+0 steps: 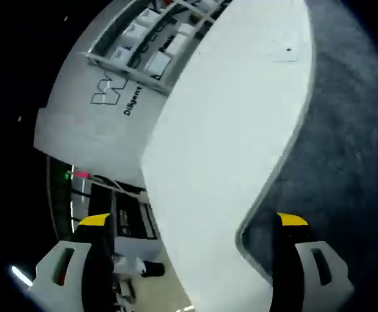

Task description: Open the folded towel by lifting each exposed corner and separating the folded layers until the towel lies flat within the target outline without major curled edges

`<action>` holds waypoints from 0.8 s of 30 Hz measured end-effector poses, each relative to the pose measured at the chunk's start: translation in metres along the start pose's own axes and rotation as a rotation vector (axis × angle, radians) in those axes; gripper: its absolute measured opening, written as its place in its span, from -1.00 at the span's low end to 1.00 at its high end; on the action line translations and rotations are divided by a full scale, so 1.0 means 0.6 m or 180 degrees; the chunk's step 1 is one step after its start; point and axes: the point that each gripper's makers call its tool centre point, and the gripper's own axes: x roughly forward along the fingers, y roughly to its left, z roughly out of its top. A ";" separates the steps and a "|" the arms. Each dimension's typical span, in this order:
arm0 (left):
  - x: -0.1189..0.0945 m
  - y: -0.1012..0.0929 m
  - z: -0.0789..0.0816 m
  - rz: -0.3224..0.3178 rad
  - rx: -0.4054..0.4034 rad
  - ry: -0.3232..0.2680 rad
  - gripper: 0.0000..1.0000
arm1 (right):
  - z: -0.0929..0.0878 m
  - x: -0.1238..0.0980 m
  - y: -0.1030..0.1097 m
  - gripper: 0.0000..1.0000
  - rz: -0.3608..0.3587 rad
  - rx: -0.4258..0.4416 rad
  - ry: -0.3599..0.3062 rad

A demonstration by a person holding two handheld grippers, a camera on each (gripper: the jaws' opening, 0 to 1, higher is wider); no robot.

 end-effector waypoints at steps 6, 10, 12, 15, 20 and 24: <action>-0.050 -0.016 0.023 -0.0449 -0.1003 -0.0234 0.99 | 0.037 -0.065 0.022 0.99 0.0220 0.0259 -0.0546; -0.093 -0.027 0.068 -0.0832 -0.1639 -0.0574 0.95 | 0.074 -0.126 0.022 0.99 0.0149 0.0416 -0.1054; -0.119 -0.026 0.084 -0.0872 -0.1720 -0.0797 0.97 | 0.089 -0.163 0.023 0.99 0.0158 0.0569 -0.1245; -0.167 -0.024 0.094 -0.0939 -0.1856 -0.1085 0.99 | 0.101 -0.213 0.015 0.99 0.0107 0.0794 -0.1476; -0.243 -0.014 0.085 -0.0939 -0.2067 -0.1388 0.99 | 0.095 -0.295 0.022 0.99 0.0140 0.1194 -0.1715; -0.317 -0.023 0.071 -0.0871 -0.2225 -0.1556 0.98 | 0.091 -0.349 0.041 0.99 0.0118 0.1117 -0.1820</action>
